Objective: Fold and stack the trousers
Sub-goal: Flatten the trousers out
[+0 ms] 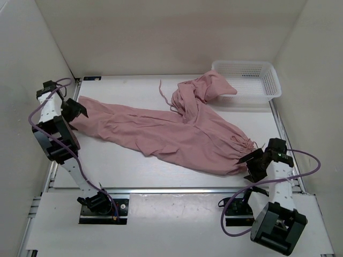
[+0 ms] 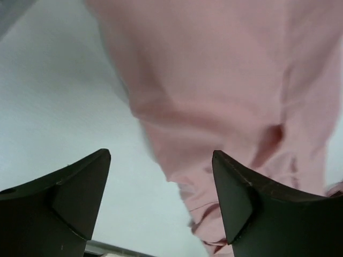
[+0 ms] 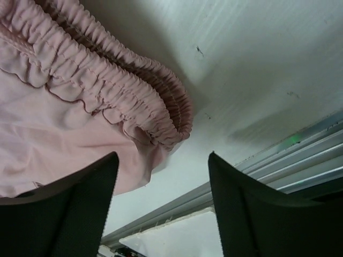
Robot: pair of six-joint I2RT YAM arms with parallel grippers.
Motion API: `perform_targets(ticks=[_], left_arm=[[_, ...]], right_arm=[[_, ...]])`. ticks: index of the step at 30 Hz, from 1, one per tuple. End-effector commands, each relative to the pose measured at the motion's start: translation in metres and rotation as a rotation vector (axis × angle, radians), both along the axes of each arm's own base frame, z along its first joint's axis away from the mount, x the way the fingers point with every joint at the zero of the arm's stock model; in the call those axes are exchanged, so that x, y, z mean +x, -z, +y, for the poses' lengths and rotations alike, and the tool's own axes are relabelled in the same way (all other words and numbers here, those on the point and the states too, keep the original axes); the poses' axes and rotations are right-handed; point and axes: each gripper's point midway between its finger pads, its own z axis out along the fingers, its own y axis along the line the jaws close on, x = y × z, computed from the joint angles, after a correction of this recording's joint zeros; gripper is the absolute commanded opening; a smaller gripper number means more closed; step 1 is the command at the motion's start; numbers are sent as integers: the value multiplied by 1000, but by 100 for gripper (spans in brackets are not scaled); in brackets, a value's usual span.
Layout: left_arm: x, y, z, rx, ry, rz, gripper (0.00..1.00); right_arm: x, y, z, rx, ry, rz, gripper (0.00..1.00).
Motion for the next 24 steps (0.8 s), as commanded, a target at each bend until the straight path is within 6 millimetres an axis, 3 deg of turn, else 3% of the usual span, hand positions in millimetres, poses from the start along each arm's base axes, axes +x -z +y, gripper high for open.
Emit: perform_targets(ticks=[1, 3, 6, 8, 11, 14, 15, 17, 18, 19, 20, 24], left_arm=[[-22, 10, -5, 8, 12, 58, 88], [-28, 8, -6, 20, 9, 52, 85], [-33, 13, -9, 11, -3, 64, 80], [-33, 19, -17, -33, -2, 68, 79], [-31, 28, -25, -82, -13, 61, 82], [-36, 38, -27, -93, -14, 84, 83], [-36, 38, -27, -93, -14, 84, 83], [-39, 44, -29, -102, -14, 102, 83], [-39, 44, -29, -102, -14, 102, 83], [-39, 44, -29, -102, -14, 102, 83], [-38, 44, -30, -110, -12, 98, 83], [-38, 41, -25, -82, -18, 105, 84]], right_arm=[[13, -1, -2, 5, 17, -43, 70], [21, 0, -2, 13, 21, -73, 61], [28, 1, 8, 38, 0, -101, 56], [28, 5, 19, 41, -20, -88, 56], [27, 16, 28, 14, -33, -54, 65], [37, 24, 29, -30, -53, -53, 66], [49, 20, 28, -55, -59, -82, 65], [59, 24, 16, -127, -40, -67, 53], [63, 24, 13, -143, -34, -61, 39], [77, 15, 10, -163, -40, -77, 9], [82, 9, 7, -175, -36, -73, 0], [103, -28, -20, -296, -20, -129, 0]])
